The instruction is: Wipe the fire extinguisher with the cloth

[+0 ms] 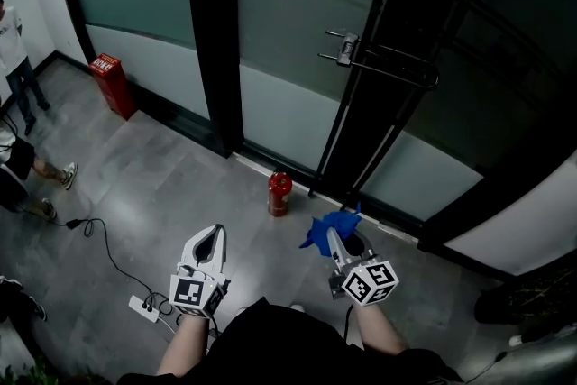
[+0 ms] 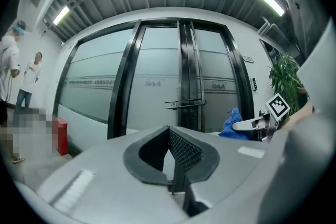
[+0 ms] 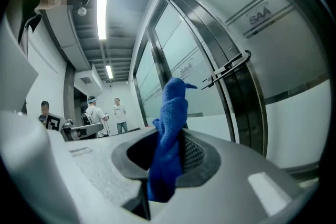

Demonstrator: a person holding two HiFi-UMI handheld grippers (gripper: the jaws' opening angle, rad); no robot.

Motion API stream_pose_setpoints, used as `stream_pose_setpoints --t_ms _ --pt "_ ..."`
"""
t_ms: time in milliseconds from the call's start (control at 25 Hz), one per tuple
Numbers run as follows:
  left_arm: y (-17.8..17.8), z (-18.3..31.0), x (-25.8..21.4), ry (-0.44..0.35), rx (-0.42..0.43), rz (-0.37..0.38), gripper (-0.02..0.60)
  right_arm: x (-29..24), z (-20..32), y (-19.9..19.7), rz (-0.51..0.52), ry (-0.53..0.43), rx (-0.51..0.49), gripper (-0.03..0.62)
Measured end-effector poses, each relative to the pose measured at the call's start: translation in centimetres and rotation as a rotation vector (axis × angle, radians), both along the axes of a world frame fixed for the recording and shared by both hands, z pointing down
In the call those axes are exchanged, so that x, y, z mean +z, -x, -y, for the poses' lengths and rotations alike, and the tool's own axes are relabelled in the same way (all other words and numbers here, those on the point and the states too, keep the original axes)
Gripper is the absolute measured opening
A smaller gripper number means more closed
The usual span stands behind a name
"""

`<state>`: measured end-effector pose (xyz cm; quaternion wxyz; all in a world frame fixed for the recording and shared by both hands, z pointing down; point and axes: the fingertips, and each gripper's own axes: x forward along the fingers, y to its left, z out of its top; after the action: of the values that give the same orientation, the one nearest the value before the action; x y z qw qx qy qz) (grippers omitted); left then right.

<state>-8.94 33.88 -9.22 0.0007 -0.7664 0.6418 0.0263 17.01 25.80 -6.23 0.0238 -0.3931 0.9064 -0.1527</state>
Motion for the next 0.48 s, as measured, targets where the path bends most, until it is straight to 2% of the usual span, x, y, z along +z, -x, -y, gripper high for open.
stream_pose_setpoints --t_ms 240,480 --pt "-0.7 -0.1 0.7 0.008 0.038 -0.018 0.006 0.8 0.3 -0.5 -0.022 -0.007 0.029 0.087" --pt "0.5 -0.4 1.9 0.032 0.023 -0.022 0.008 0.4 -0.2 0.3 -0.019 -0.029 0.014 0.087"
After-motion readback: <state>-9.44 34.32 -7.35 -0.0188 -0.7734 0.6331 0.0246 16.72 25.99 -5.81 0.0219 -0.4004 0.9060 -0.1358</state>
